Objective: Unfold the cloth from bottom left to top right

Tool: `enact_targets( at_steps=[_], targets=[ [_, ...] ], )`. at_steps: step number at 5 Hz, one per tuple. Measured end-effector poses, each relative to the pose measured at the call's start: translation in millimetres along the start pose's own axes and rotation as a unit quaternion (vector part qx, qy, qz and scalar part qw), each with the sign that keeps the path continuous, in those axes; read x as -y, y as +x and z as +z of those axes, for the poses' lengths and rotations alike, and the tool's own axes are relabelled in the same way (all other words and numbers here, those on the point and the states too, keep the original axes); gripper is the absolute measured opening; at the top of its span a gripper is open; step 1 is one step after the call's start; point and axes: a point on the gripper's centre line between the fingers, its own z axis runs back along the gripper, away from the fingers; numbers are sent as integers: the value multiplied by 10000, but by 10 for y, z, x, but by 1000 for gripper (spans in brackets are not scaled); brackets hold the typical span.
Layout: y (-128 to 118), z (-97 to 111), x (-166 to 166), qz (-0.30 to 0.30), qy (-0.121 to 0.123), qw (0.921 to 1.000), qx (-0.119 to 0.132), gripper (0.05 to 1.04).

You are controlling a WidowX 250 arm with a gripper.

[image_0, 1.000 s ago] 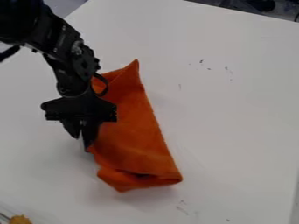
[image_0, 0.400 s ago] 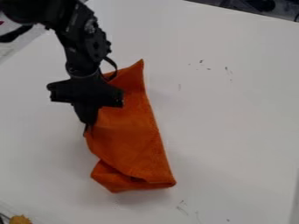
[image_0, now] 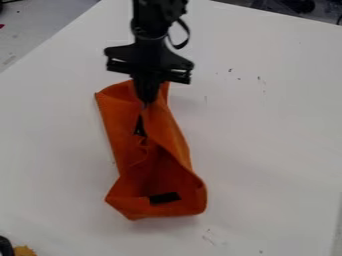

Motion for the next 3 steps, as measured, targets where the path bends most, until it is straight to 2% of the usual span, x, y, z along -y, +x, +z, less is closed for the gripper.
enact_targets(
  at_steps=[1, 2, 3],
  targets=[
    [182, -21, 334, -247, -478, 9986, -13, 54],
    [284, -74, 576, -496, -895, 9947, -129, 54],
    [250, -199, 760, -461, -1288, 9902, -269, 54]
  ],
)
